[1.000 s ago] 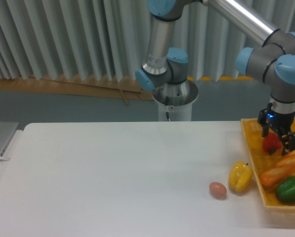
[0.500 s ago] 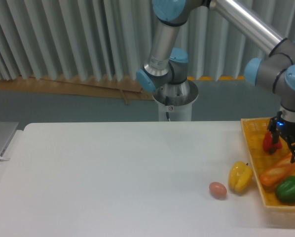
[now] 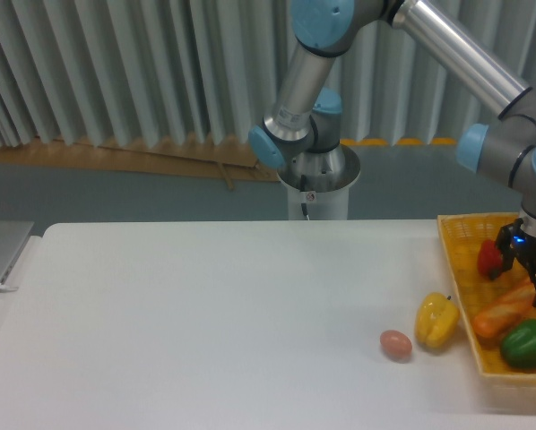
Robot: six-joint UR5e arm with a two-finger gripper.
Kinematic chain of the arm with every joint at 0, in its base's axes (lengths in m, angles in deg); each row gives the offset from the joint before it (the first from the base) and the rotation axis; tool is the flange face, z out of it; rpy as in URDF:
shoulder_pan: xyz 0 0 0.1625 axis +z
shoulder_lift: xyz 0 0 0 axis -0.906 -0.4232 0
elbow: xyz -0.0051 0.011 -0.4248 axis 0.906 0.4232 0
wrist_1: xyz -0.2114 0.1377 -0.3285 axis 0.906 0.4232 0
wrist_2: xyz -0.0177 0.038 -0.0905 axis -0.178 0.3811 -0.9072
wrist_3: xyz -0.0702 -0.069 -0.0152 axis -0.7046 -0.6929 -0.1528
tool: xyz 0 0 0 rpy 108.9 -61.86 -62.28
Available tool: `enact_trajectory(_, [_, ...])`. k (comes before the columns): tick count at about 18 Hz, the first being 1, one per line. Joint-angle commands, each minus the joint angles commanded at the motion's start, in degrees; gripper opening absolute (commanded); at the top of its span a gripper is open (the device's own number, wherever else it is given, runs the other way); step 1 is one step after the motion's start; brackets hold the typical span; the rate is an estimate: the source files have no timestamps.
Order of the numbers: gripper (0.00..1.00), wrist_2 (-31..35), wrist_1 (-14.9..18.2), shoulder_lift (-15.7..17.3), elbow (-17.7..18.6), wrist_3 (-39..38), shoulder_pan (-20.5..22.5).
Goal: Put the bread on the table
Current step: 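Lower the open gripper into the basket onto the bread loaf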
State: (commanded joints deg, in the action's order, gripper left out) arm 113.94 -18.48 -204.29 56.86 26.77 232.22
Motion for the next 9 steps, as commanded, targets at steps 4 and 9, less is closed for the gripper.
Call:
enact_trajectory(4, [1.00, 0.00, -0.09, -0.97, -0.27, -0.09, 0.00])
enact_trajectory(9, [1.00, 0.09, -0.09, -1.50, -0.09, 0.26, -0.09])
